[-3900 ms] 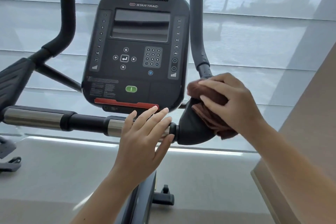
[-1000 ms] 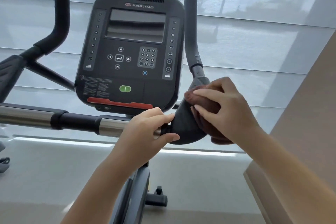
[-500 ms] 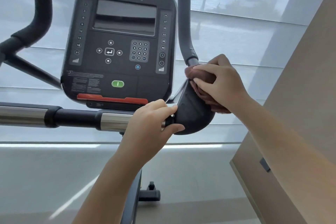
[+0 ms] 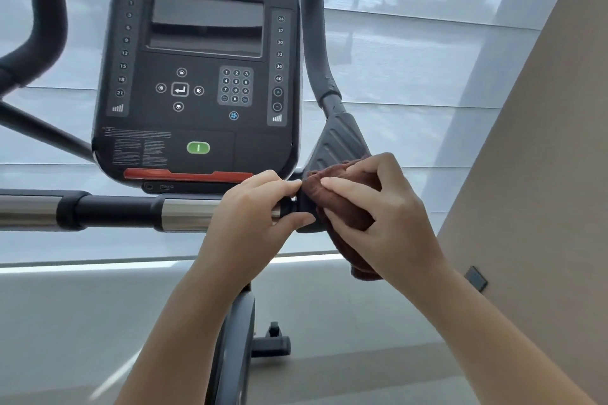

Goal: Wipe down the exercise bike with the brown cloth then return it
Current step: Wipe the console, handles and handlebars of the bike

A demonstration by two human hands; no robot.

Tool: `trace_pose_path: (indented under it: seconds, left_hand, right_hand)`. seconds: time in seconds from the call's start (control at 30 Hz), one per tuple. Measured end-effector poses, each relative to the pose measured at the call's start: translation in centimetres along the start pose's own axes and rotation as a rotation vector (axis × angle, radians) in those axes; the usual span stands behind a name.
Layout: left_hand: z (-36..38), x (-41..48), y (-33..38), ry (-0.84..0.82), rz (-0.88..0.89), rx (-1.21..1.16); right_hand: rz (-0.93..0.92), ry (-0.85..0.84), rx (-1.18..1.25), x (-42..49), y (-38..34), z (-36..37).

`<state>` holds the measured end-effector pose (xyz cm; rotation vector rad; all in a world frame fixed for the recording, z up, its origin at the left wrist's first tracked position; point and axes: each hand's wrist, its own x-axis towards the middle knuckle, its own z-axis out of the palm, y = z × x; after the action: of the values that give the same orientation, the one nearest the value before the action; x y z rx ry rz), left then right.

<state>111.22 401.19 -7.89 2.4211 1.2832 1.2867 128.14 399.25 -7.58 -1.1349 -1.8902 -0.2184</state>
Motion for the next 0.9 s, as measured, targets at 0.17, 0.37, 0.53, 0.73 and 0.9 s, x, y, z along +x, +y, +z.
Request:
trace_pose_path:
  seconds: [0.17, 0.37, 0.53, 0.73, 0.9]
  left_hand:
    - [-0.1, 0.3, 0.6, 0.013, -0.091, -0.039]
    - [0.9, 2.3, 2.3, 0.005, -0.156, 0.195]
    - [4.2, 7.3, 4.0, -0.028, -0.145, 0.432]
    - [7.1, 8.4, 4.9, -0.042, -0.230, 0.500]
    - [7.1, 8.4, 4.7, -0.025, -0.261, 0.492]
  right_hand:
    - [-0.019, -0.028, 0.170, -0.7, 1.5, -1.4]
    - [0.121, 0.085, 0.302, 5.0, 8.2, -2.8]
    - [-0.036, -0.010, 0.313, 13.9, 12.4, 0.1]
    - [-0.213, -0.240, 0.447, 16.8, 14.9, 4.0]
    - [-0.415, -0.384, 0.540, 16.3, 17.5, 2.8]
